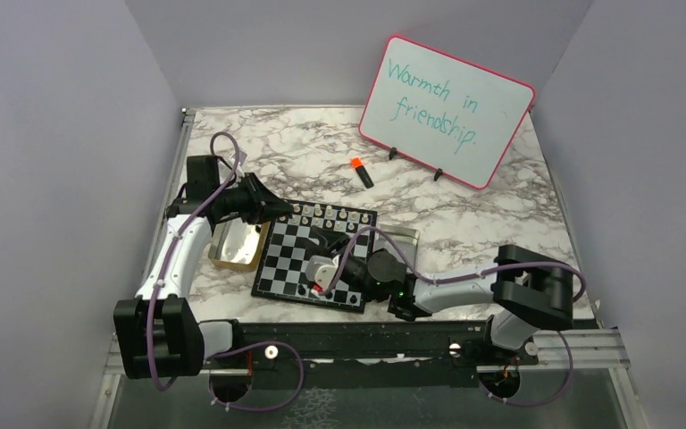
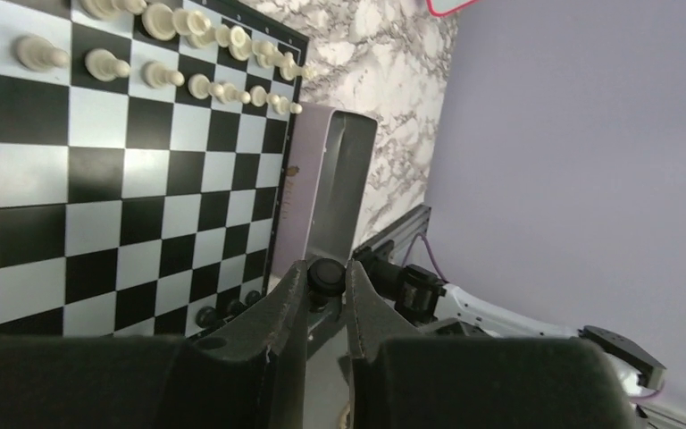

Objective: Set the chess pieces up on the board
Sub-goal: Place the chess piece on the chessboard.

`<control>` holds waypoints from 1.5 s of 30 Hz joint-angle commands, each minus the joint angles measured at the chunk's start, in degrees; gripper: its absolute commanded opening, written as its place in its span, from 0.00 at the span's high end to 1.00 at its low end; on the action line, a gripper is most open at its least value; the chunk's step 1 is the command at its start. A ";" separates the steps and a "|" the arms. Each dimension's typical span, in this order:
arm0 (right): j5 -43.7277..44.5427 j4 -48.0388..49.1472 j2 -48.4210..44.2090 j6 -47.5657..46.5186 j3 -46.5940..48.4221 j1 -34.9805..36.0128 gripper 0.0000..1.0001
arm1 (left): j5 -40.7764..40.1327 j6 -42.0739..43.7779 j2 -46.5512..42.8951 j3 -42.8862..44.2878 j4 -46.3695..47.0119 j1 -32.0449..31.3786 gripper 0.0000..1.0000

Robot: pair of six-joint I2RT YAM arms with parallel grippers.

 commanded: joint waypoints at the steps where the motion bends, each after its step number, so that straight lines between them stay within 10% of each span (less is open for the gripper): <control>1: -3.25 10.66 5.38 -11.42 1.58 0.31 0.57 | 5.45 -4.21 -2.92 -2.71 1.84 -0.45 0.88; 19: -0.44 16.75 16.78 -19.17 7.66 0.31 0.61 | 6.65 -10.21 -8.21 -8.22 5.39 -2.13 0.89; 31: -0.36 17.08 17.93 -18.42 8.53 0.22 0.99 | 6.27 -12.49 -9.91 -9.99 6.04 -2.13 0.89; 45: -4.98 18.83 13.68 -4.96 3.26 -3.23 0.99 | 4.32 -22.30 -12.64 -12.59 14.35 -2.13 0.86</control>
